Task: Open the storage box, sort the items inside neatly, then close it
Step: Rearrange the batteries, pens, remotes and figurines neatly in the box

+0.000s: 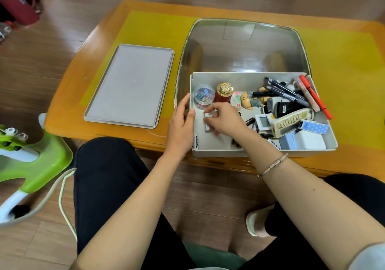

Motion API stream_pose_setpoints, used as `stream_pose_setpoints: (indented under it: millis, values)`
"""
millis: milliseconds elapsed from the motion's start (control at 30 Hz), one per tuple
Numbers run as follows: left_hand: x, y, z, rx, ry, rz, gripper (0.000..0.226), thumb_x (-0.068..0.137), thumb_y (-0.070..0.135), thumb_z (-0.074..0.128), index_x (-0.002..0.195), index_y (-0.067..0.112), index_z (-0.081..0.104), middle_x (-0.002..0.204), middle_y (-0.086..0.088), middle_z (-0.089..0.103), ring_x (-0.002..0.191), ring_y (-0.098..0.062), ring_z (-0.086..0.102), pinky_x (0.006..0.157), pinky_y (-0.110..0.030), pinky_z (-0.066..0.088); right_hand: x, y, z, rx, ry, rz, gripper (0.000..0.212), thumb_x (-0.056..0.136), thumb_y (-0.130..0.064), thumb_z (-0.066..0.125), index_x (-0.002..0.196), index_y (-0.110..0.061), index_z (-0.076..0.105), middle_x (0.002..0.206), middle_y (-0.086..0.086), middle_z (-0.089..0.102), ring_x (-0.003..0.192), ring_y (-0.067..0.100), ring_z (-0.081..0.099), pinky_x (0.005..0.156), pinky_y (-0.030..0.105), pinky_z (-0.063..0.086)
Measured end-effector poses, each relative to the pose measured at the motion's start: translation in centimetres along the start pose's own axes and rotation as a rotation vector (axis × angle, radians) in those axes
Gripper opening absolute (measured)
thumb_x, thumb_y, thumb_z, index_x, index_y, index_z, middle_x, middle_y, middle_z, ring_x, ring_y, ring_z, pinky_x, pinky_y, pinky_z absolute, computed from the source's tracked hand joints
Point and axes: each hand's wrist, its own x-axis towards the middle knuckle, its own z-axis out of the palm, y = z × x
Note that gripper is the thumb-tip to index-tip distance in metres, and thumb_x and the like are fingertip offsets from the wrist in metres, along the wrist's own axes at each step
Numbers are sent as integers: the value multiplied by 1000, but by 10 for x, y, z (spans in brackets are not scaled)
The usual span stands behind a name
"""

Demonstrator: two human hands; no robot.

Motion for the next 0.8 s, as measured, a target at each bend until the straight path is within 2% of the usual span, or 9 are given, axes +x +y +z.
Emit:
stream_pose_setpoints:
  millis: [100, 200, 367, 433, 567, 733, 800]
  values:
    - [0, -1, 1, 1, -2, -5, 43, 102, 25, 41, 145, 29, 36, 146, 7, 43, 129, -4, 40, 96, -17, 39, 3, -5, 6, 81, -39, 39, 19, 86, -14, 68, 104, -11, 63, 77, 11, 69, 64, 24, 68, 63, 36, 59]
    - [0, -1, 1, -8, -2, -8, 43, 103, 25, 40, 145, 29, 36, 146, 6, 42, 130, -3, 40, 100, -22, 41, 2, -8, 9, 138, -118, 55, 25, 87, -7, 65, 112, -6, 60, 77, 13, 67, 63, 19, 65, 60, 33, 59]
    - [0, 0, 1, -15, -9, -6, 43, 103, 24, 40, 146, 27, 35, 146, 4, 44, 131, -8, 41, 106, -34, 42, 2, -5, 7, 95, -142, 46, 39, 89, 6, 51, 125, -9, 54, 82, 12, 66, 69, 20, 66, 67, 40, 60]
    - [0, 1, 1, -16, -8, -4, 43, 103, 23, 40, 146, 27, 35, 146, 4, 44, 131, -8, 41, 106, -33, 42, 1, -4, 7, 86, -149, 62, 41, 89, 7, 51, 127, -9, 53, 84, 14, 68, 69, 21, 67, 67, 39, 60]
    - [1, -1, 1, -1, -3, 7, 43, 103, 24, 40, 146, 27, 36, 147, 5, 42, 130, -4, 39, 96, -15, 38, 0, -5, 8, 80, -216, 74, 45, 88, 5, 54, 130, -10, 49, 84, 15, 70, 73, 24, 70, 69, 38, 60]
    - [1, -3, 2, -5, -2, -4, 43, 103, 25, 40, 145, 29, 36, 146, 7, 42, 129, -2, 38, 94, -14, 37, -1, -7, 11, 87, -268, 90, 52, 87, 4, 57, 135, -9, 43, 86, 13, 70, 70, 21, 69, 69, 36, 60]
    - [1, -3, 2, -12, 1, -12, 43, 103, 25, 40, 145, 29, 36, 146, 6, 42, 131, -5, 39, 100, -22, 40, -1, -9, 13, 79, -301, 93, 56, 86, 3, 59, 137, -9, 40, 86, 15, 71, 73, 22, 70, 70, 37, 60]
